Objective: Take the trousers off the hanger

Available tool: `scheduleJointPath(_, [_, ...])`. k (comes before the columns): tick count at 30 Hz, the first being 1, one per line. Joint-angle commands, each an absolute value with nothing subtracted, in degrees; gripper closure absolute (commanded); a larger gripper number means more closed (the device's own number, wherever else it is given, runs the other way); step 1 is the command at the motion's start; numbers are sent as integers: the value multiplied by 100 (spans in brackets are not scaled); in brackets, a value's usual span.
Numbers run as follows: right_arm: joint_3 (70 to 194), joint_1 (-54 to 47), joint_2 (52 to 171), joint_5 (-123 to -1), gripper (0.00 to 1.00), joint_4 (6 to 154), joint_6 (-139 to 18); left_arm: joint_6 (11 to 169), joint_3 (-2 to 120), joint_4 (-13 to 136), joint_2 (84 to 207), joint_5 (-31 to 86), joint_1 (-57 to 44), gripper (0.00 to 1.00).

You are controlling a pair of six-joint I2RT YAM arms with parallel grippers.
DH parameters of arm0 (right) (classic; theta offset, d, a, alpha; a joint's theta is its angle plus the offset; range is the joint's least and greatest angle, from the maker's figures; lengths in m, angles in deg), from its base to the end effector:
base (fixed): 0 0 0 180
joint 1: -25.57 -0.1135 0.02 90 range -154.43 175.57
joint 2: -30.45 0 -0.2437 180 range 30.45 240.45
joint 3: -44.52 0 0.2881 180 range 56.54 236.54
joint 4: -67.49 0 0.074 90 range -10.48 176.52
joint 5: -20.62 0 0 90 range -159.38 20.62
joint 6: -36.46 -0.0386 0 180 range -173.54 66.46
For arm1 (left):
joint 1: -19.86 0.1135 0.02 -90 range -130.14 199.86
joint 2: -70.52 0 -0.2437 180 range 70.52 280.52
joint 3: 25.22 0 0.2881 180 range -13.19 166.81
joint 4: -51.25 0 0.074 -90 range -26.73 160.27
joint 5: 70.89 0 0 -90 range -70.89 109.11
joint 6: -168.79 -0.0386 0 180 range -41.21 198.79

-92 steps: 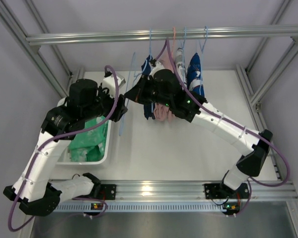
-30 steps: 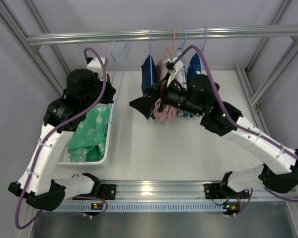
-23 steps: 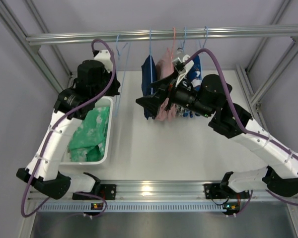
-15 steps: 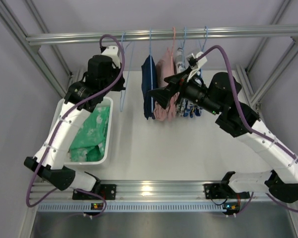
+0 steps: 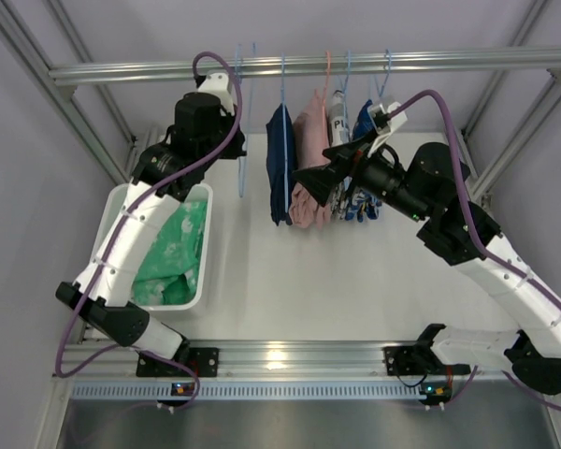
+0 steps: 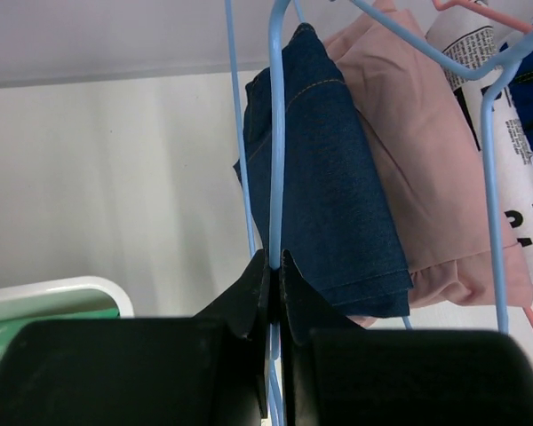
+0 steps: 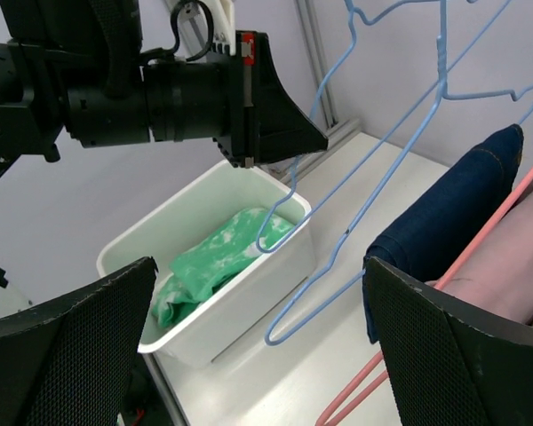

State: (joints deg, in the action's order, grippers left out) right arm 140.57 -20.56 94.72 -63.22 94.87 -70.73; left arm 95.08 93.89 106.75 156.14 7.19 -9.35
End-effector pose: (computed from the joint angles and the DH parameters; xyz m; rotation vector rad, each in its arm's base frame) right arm 0.1849 0.1984 0.4934 -0.4806 1.4974 0.9618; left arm 0.3053 -0.1615 0.4736 0.0832 1.9581 -0.3216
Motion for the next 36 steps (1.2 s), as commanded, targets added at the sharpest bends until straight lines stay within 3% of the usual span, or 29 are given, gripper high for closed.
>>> scheduleJointPath(1, [14056,-1926,9347,-6261,1,9199,-7182,9697,9623,10335,15796,541,-950,100])
scheduleJointPath(12, [13942,-1759,9233,-6322,1,9244,-7296,9909,9289,10308,15858,259,-941,100])
scheduleJointPath(13, [13942,-1732,9224,-6322,0,9235,-7305,9935,9254,10308,15832,259,-941,96])
scheduleJointPath(15, [13924,-1706,9215,-6322,1,9252,-7322,9962,9070,10256,15701,320,-941,77])
scheduleJointPath(16, [13924,-1680,9189,-6331,0,9252,-7331,9927,9008,10212,15657,364,-941,59])
scheduleJointPath(19, [13881,-1592,9145,-6349,1,9270,-7349,9804,8824,10106,15428,583,-950,20])
scheduleJointPath(22, [13802,-1417,9040,-6393,0,9296,-7384,9672,8552,9922,15042,829,-941,1])
scheduleJointPath(31, [13450,-477,8267,-6445,0,9437,-7323,8962,8173,10009,13838,1041,-941,1])
scheduleJointPath(36, [13213,-142,7818,-6656,0,9797,-6867,8452,7471,10291,13258,312,-862,1])
